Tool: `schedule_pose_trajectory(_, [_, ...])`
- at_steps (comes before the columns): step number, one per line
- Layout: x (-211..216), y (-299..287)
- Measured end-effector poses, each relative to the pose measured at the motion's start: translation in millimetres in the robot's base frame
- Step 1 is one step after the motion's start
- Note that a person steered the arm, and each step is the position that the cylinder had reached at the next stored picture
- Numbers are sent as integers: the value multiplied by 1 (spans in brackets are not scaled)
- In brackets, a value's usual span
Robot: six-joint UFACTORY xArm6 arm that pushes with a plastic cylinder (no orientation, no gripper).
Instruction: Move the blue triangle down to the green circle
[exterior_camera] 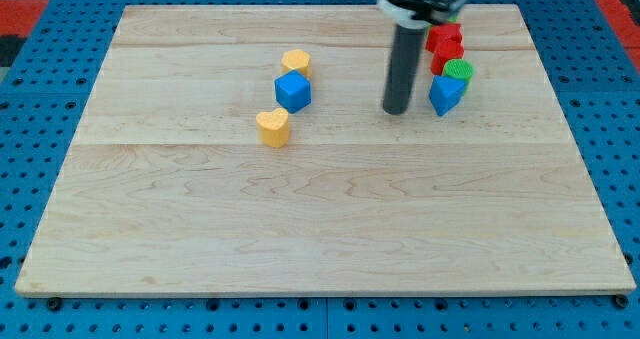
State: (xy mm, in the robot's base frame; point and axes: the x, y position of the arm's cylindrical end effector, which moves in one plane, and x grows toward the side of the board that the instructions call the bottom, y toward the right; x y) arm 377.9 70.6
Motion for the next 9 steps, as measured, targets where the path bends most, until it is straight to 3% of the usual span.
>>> schedule_pose_trajectory(2, [-40, 35])
schedule_pose_trajectory(3, [-32, 60])
schedule_pose_trajectory(7, [20, 47])
schedule_pose_trajectory(9, [37, 76])
